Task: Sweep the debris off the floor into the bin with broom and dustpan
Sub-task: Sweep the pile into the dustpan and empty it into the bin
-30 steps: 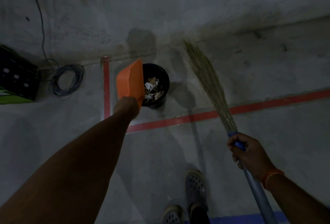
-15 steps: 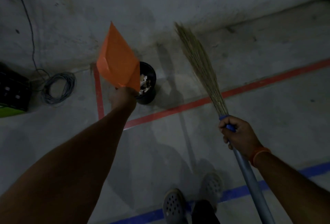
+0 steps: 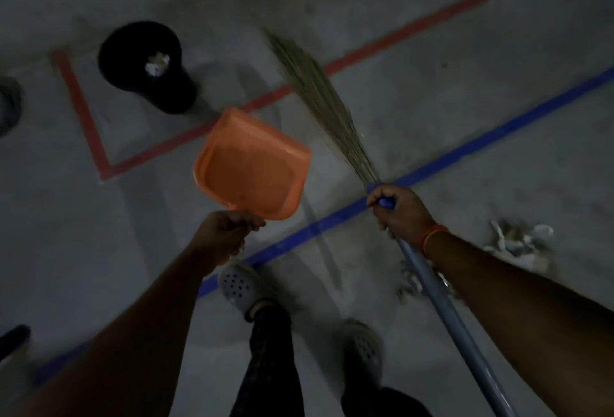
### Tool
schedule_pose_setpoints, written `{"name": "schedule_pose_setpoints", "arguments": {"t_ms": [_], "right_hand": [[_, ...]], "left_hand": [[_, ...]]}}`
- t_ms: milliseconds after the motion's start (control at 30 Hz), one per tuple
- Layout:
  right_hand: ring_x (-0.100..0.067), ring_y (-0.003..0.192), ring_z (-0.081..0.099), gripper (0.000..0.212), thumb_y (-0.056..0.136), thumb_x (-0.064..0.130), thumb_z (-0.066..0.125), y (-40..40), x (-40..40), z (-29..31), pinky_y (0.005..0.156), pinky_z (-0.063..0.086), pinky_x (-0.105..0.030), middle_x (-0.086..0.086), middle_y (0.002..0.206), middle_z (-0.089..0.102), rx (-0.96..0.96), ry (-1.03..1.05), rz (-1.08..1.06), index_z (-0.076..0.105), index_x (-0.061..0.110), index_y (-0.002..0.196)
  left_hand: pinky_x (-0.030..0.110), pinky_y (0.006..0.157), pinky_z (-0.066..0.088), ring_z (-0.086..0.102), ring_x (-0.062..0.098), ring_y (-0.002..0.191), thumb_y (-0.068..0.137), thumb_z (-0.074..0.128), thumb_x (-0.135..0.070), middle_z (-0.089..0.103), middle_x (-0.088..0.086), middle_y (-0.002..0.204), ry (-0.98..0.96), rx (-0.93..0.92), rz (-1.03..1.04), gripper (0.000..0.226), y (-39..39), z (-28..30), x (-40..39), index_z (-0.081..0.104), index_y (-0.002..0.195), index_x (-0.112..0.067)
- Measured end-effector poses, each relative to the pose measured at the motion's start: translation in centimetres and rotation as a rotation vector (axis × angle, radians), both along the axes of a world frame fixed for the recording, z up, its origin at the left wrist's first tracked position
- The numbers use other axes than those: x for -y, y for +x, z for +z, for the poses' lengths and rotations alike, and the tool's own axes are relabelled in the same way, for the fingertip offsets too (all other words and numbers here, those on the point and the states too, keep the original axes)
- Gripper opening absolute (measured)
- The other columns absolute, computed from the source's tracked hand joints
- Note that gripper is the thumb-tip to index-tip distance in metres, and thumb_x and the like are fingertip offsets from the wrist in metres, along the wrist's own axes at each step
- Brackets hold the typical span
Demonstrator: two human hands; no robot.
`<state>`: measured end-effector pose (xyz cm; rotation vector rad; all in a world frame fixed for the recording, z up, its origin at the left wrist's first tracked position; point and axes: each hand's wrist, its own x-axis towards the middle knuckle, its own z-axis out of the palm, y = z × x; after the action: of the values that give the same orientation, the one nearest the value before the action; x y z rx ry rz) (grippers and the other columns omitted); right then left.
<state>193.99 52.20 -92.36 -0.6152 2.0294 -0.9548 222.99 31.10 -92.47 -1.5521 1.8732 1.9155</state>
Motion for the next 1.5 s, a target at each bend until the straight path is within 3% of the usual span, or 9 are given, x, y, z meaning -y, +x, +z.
{"name": "schedule_pose_setpoints", "arguments": {"t_ms": [67,233,433,667,900,1133,1233,1367,1500], "right_hand": [[-0.022,0.046,0.053,0.022,0.083,-0.009,0.058,0.7,-6.6,-0.2,0.043,0.044,-0.031,-0.007,0.060,0.058,0.002,0.038,-0.030,0.065,0.013,0.080],[-0.005,0.048,0.053,0.028,0.084,-0.008,0.060,3.1,-21.9,0.8,0.049,0.046,-0.021,-0.004,0.066,0.061,-0.039,0.168,-0.070,0.064,0.018,0.076],[-0.024,0.050,0.057,0.015,0.086,-0.002,0.062,6.3,-39.7,0.9,0.038,0.041,-0.024,-0.020,0.068,0.061,-0.029,0.305,-0.232,0.067,0.012,0.085],[-0.023,0.051,0.058,0.024,0.086,0.001,0.064,8.9,-54.0,-0.7,0.046,0.044,-0.027,-0.011,0.069,0.062,-0.028,0.365,-0.324,0.067,0.024,0.078],[-0.021,0.054,0.060,0.022,0.088,0.006,0.062,4.2,-58.3,-9.0,0.044,0.047,-0.025,-0.010,0.078,0.066,-0.142,0.415,-0.239,0.066,0.027,0.080],[-0.020,0.052,0.058,0.014,0.088,0.008,0.060,-0.6,-58.8,-20.6,0.036,0.043,-0.018,-0.004,0.069,0.062,-0.246,0.325,-0.137,0.067,0.020,0.085],[-0.020,0.054,0.058,0.016,0.089,0.007,0.059,-2.5,-59.0,-24.5,0.035,0.041,-0.015,-0.001,0.070,0.061,-0.277,0.314,-0.132,0.066,0.020,0.083],[-0.025,0.052,0.059,0.017,0.088,0.009,0.058,-5.5,-59.3,-28.6,0.041,0.046,-0.024,-0.011,0.072,0.062,-0.294,0.344,-0.053,0.065,0.022,0.080],[-0.019,0.046,0.051,0.020,0.086,0.000,0.060,-7.4,-59.4,-30.5,0.037,0.041,-0.020,-0.002,0.062,0.055,-0.359,0.339,0.110,0.060,0.018,0.076]], "left_hand": [[0.015,0.036,0.032,0.044,0.008,0.039,0.098,0.050,0.004,0.068,0.003,0.067,0.008,0.039,-0.054,0.032,0.4,0.1,-6.5,0.077,0.091,-0.013],[0.020,0.043,0.036,0.045,0.008,0.046,0.099,0.049,0.006,0.070,0.010,0.092,0.172,0.011,-0.081,0.030,2.0,-0.6,-19.5,0.074,0.093,-0.009],[0.022,0.047,0.033,0.042,0.014,0.049,0.097,0.046,0.010,0.068,0.010,0.087,0.268,0.073,-0.159,0.033,4.3,-2.3,-30.9,0.076,0.094,-0.003],[0.024,0.044,0.037,0.044,0.014,0.046,0.098,0.050,0.006,0.070,0.011,0.087,0.332,0.117,-0.272,0.035,7.8,-6.1,-41.5,0.080,0.087,-0.010],[0.025,0.047,0.037,0.046,0.014,0.051,0.098,0.051,0.002,0.072,0.012,0.091,0.287,0.183,-0.397,0.034,6.0,-15.0,-47.4,0.081,0.090,-0.012],[0.019,0.043,0.034,0.042,0.009,0.045,0.099,0.051,0.004,0.070,0.004,0.083,0.251,0.055,-0.273,0.029,3.7,-26.3,-50.5,0.078,0.098,-0.008],[0.017,0.042,0.032,0.039,0.010,0.045,0.098,0.052,0.006,0.068,0.009,0.084,0.263,0.009,-0.230,0.022,3.9,-29.7,-50.4,0.074,0.101,0.001],[0.018,0.044,0.030,0.039,0.010,0.048,0.091,0.063,0.002,0.070,0.006,0.084,0.273,0.042,-0.318,0.015,4.2,-33.5,-48.4,0.076,0.098,-0.003],[0.017,0.042,0.031,0.041,0.008,0.048,0.077,0.068,-0.008,0.070,0.004,0.084,0.286,0.030,-0.382,0.017,1.6,-35.2,-46.1,0.077,0.091,-0.005]]}}
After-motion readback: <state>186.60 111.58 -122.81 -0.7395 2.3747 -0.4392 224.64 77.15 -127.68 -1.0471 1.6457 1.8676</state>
